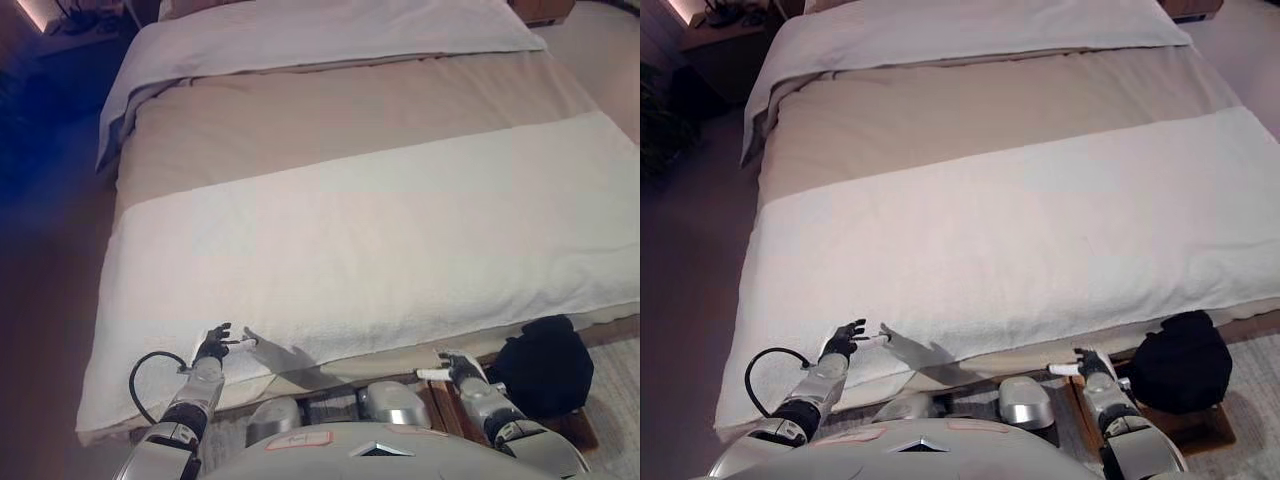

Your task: Put the clothes on the bed into the basket.

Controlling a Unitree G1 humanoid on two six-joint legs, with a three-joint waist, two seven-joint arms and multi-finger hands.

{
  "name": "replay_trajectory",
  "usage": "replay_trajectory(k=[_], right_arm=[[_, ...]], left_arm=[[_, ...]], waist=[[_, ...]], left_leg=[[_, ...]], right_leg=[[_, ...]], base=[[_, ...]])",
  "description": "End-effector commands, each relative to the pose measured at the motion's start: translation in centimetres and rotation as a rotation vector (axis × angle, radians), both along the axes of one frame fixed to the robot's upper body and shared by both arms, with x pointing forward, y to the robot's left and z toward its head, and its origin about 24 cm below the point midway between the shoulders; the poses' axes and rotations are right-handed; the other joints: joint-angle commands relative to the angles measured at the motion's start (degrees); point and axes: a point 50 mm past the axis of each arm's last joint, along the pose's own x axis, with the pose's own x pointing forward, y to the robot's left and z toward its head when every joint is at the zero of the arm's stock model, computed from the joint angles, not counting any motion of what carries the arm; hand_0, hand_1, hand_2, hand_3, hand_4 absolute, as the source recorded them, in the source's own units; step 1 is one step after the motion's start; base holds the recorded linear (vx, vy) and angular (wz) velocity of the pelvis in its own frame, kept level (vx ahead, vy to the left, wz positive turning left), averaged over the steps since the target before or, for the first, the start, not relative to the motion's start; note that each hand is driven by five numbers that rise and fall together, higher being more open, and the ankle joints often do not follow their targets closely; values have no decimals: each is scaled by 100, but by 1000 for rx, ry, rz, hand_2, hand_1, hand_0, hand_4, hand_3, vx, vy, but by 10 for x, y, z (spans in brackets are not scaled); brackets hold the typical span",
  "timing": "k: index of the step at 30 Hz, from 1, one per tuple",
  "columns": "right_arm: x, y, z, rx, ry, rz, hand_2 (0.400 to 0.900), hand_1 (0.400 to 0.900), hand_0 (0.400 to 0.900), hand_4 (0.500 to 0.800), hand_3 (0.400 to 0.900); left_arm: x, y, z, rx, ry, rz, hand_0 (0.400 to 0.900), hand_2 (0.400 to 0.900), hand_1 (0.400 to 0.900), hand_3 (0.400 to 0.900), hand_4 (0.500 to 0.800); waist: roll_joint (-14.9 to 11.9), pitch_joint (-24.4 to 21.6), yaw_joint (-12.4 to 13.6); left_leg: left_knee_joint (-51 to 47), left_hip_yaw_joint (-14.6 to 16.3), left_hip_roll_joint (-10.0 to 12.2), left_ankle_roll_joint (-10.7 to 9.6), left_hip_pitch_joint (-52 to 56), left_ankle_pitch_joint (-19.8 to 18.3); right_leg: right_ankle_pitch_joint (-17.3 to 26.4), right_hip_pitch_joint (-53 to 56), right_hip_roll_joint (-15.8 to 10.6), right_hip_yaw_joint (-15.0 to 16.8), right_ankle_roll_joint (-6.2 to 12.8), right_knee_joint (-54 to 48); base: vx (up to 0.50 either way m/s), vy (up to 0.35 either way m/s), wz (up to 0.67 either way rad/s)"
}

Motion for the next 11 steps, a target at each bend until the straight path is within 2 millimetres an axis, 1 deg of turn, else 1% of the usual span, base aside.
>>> replay_trajectory(k=[1,4,11], right_arm=[[14,-26,12,-103,-18,27,900,900,900,800,900],[13,-24,11,-100,-14,32,900,900,900,800,900],[18,-13,9,-87,-25,71,900,900,900,800,900]], left_arm=[[18,11,9,93,-42,-25,900,900,900,900,800],[17,10,8,87,-40,-21,900,900,900,900,800],[14,6,5,85,-24,-28,900,900,900,900,800]], waist=[[-84,-350,-36],[-90,-366,-43],[-97,-380,-23]], left_leg=[[23,90,229,-303,-102,-44],[23,85,210,-285,-98,-60],[23,94,186,-248,-71,-98]], right_leg=[[-599,349,-434,-179,422,25],[-594,342,-450,-158,437,25],[-594,331,-477,-128,463,25]], base=[[19,29,-3],[2,6,-1],[4,10,-4]])
